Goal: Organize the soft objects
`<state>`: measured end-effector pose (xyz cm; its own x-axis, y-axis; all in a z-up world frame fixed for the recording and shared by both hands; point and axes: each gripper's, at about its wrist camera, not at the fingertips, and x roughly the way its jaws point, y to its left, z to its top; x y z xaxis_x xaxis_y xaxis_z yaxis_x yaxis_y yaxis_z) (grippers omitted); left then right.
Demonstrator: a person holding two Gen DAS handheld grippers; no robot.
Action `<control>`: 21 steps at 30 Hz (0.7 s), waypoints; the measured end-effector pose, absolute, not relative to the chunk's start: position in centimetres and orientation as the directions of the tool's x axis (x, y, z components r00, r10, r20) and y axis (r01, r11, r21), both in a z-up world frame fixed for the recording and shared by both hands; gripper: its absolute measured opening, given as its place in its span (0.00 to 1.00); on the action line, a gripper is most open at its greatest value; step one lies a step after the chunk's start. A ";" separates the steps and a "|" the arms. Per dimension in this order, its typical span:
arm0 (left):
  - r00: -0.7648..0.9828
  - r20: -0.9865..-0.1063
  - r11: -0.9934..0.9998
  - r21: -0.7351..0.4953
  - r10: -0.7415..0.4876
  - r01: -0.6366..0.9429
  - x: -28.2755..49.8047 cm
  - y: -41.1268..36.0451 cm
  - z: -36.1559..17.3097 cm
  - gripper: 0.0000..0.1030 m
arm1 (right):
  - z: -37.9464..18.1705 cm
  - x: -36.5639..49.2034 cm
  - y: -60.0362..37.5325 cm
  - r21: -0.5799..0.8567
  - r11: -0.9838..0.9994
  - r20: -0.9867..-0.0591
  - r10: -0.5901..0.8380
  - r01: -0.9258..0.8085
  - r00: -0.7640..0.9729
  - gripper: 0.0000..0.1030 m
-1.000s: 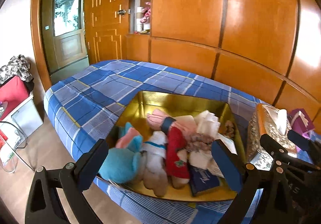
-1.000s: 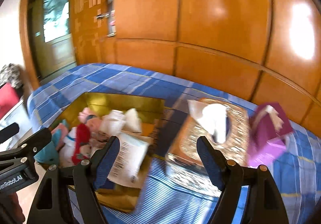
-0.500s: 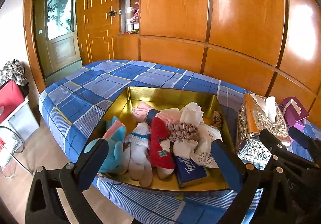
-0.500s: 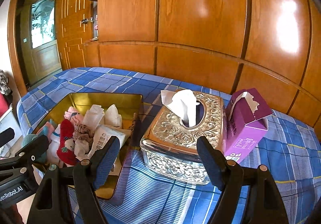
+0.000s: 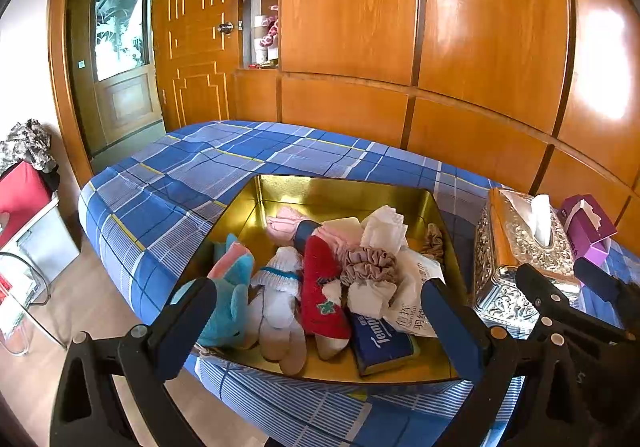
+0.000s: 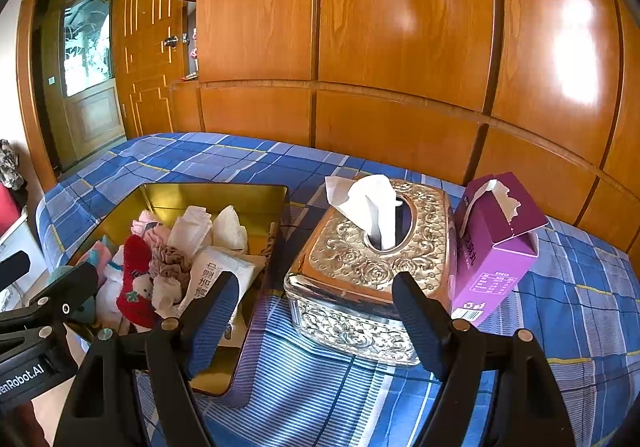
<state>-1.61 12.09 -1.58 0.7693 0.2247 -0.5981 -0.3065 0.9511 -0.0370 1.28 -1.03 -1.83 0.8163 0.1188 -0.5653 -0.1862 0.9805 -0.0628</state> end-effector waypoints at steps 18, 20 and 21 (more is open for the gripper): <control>0.769 -0.599 0.953 -0.032 0.222 -0.301 -1.7 12.0 -1.6 1.00 | -2.0 1.1 -1.1 -0.056 0.981 -0.568 0.123 -0.187 0.814 0.78; 0.768 -0.600 0.953 -0.031 0.222 -0.300 -1.7 12.0 -1.6 1.00 | -2.0 1.1 -1.1 -0.055 0.981 -0.568 0.122 -0.186 0.814 0.78; 0.769 -0.600 0.953 -0.031 0.223 -0.301 -1.7 11.9 -1.6 1.00 | -2.0 1.1 -1.1 -0.055 0.981 -0.569 0.123 -0.186 0.813 0.78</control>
